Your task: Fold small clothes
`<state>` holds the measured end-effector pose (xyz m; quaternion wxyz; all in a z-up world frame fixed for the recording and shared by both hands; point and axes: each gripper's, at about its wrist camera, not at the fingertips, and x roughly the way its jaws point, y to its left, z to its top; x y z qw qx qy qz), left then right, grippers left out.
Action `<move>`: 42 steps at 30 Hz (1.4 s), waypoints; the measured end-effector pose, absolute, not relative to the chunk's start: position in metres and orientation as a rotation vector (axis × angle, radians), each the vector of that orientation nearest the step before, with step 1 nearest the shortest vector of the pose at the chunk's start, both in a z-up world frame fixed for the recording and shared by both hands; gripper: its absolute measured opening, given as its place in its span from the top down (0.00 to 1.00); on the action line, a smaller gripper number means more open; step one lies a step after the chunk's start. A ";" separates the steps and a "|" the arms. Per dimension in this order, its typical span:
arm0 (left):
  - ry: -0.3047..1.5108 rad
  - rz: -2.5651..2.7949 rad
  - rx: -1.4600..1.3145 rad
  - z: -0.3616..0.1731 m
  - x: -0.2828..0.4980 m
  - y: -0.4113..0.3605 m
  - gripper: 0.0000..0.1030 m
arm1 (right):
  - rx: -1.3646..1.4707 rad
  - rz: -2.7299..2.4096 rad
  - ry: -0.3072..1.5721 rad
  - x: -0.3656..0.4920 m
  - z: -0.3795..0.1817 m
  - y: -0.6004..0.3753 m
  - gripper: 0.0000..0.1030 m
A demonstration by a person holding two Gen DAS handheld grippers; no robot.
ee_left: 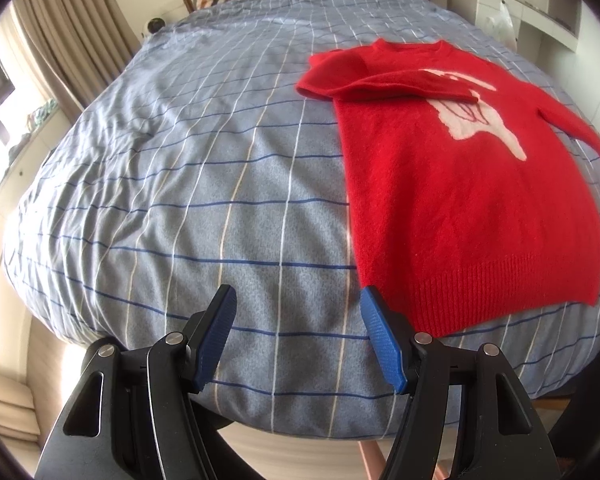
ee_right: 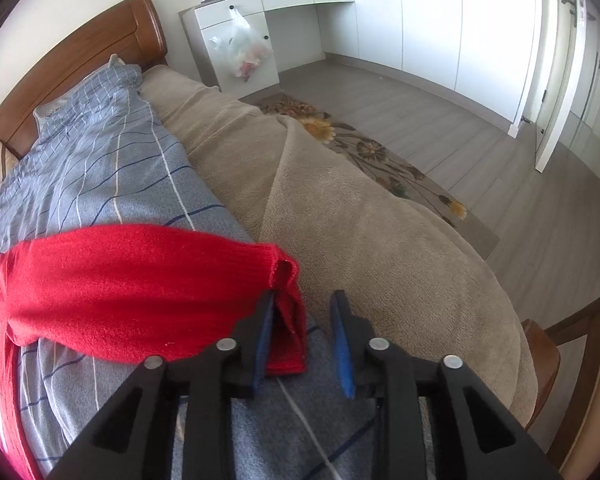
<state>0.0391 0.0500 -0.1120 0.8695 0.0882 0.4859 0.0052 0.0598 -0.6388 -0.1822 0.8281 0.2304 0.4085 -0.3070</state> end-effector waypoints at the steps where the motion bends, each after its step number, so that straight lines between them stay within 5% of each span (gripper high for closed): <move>1: 1.017 0.012 0.186 -0.112 0.039 0.050 0.35 | 0.503 -0.659 0.862 0.058 -0.182 -0.640 0.59; 6: 1.020 0.016 0.189 -0.113 0.039 0.050 0.35 | 0.473 -0.746 0.769 0.038 -0.152 -0.631 0.56; 11: 1.015 0.034 0.184 -0.112 0.043 0.045 0.24 | 0.427 -0.526 0.671 0.051 -0.113 -0.590 0.55; 17: 0.985 0.034 0.186 -0.102 0.041 0.044 0.16 | 0.503 -0.329 0.818 0.088 -0.152 -0.574 0.54; 21: 0.974 0.058 0.218 -0.103 0.039 0.050 0.09 | 0.521 -0.439 0.807 0.064 -0.168 -0.589 0.65; 24: 1.002 0.080 0.218 -0.111 0.043 0.056 0.09 | 0.438 -0.597 0.798 0.043 -0.160 -0.590 0.55; 29: 1.038 0.091 0.129 -0.116 0.051 0.063 0.09 | 0.406 -0.658 0.714 0.000 -0.141 -0.578 0.54; 33: 1.026 0.097 0.145 -0.113 0.055 0.062 0.09 | 0.372 -0.620 0.636 -0.029 -0.123 -0.541 0.40; 42: 0.894 0.017 0.214 -0.067 0.089 0.043 0.08 | 0.415 -0.540 0.549 -0.077 -0.112 -0.476 0.32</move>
